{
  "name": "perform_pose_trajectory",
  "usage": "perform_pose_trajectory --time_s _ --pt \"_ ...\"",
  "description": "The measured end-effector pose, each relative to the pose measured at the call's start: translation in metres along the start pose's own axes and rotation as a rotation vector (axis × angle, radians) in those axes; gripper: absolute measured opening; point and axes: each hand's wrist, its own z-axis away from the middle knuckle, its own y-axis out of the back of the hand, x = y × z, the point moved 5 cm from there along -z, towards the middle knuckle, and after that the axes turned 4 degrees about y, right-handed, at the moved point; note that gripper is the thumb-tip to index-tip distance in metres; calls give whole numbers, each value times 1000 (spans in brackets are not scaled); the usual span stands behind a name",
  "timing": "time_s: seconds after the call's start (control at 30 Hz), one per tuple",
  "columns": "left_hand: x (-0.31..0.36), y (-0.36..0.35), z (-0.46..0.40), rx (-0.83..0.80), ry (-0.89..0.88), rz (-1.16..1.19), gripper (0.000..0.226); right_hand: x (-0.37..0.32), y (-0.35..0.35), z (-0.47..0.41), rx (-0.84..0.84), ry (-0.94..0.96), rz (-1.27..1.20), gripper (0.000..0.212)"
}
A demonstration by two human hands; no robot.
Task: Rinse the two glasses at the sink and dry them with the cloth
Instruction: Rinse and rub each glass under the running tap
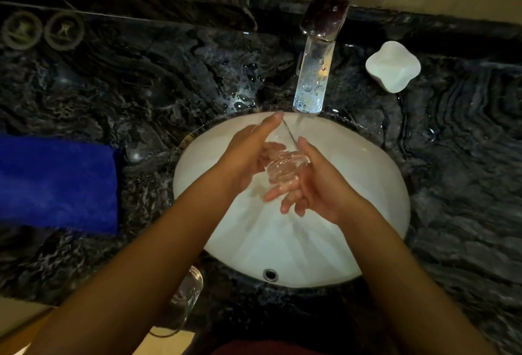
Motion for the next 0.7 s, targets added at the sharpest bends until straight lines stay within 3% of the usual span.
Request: perform_pose_trajectory --time_s 0.13,0.37,0.5,0.7 --pt "-9 2 -2 -56 138 -167 70 4 3 11 -23 -46 92 91" --pt "-7 14 5 -48 106 -209 70 -6 9 11 104 -15 189 91" --pt "8 30 19 73 -206 -128 48 -21 -2 5 131 84 277 89" --pt "28 61 65 192 -657 -392 60 -23 -25 3 84 241 298 41"
